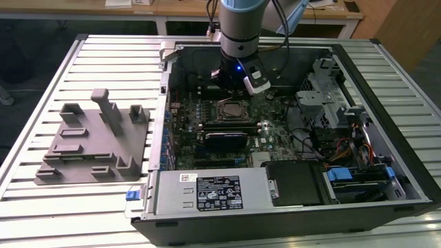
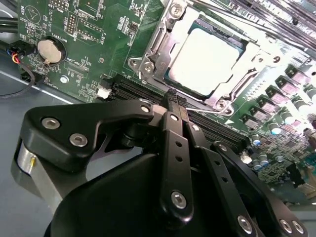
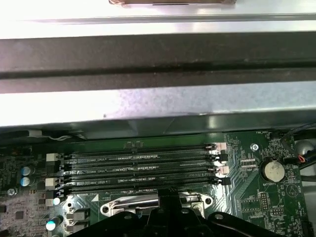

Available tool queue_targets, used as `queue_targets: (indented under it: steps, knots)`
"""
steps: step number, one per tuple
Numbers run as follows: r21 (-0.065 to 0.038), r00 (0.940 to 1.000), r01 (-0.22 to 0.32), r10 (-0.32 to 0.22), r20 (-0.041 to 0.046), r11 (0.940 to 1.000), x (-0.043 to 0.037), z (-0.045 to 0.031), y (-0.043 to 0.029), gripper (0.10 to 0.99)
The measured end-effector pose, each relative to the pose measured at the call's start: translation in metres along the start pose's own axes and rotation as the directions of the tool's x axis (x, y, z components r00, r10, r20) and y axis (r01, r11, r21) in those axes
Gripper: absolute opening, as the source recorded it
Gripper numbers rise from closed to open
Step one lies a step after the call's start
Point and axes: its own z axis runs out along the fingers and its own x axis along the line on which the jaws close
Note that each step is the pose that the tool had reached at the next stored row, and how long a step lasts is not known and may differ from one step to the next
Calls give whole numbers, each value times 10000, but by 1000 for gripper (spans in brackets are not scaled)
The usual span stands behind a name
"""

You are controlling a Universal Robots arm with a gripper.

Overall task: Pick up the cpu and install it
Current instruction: 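Install the first cpu locking lever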

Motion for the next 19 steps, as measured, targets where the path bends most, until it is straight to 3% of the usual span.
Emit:
queue_targets:
  steps: [8,13,19]
  knots:
    - [-4,10000,13,-13,95,10000,4,33,9,106]
    - [-10,9997,39,-38,229,10000,5,53,14,106]
    - [-4,9997,38,-38,246,10000,13,55,19,106]
